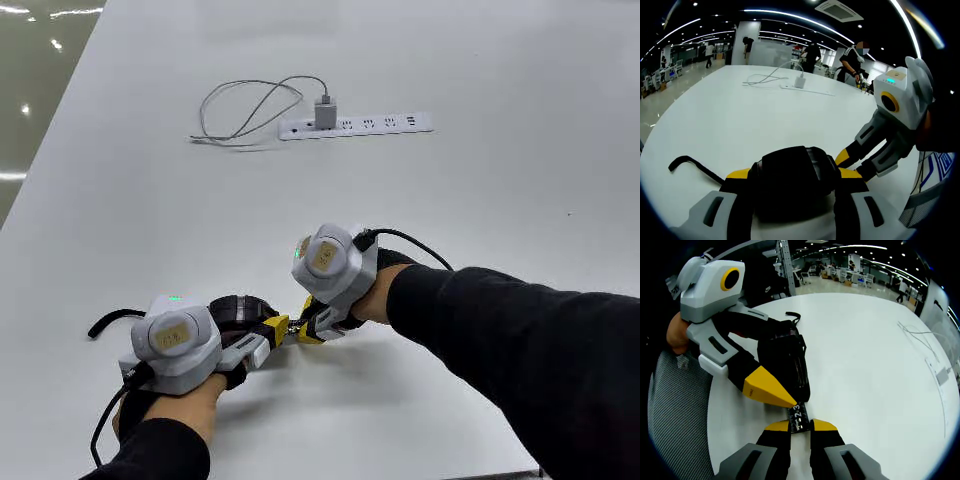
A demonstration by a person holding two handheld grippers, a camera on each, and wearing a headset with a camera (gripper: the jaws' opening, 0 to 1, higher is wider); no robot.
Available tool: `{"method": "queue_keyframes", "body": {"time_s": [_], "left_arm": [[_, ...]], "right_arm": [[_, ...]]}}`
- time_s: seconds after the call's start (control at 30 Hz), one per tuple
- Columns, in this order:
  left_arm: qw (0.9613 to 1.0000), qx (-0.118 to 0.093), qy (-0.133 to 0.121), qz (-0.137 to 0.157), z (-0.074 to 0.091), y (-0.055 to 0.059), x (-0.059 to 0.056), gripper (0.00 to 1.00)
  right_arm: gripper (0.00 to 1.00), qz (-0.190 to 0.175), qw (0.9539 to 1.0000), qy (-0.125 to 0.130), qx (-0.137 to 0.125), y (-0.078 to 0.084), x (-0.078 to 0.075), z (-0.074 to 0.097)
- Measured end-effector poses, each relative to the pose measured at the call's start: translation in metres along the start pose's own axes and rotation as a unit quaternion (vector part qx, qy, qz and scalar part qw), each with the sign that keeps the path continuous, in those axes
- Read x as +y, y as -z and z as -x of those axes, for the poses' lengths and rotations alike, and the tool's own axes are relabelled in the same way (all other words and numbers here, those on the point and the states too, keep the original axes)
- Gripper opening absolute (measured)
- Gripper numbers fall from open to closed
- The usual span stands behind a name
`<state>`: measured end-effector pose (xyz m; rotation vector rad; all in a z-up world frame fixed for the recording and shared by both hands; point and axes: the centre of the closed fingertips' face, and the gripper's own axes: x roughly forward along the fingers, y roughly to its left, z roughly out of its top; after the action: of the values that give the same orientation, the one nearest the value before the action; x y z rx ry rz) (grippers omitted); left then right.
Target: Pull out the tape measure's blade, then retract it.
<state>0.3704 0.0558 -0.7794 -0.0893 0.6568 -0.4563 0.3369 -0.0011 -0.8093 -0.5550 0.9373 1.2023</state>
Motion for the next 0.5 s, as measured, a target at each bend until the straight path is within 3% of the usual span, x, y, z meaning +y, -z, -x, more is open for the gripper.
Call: {"method": "queue_keyframes", "body": {"time_s": [0.5], "left_arm": [[1.0,0.001,0.001,0.002,0.0005,0.0,-0.0003,0.61]], "right_arm": [[0.11,0.012,0.9999,-0.002,-0.01,-0.0075,0.0025,-0.0054]]}}
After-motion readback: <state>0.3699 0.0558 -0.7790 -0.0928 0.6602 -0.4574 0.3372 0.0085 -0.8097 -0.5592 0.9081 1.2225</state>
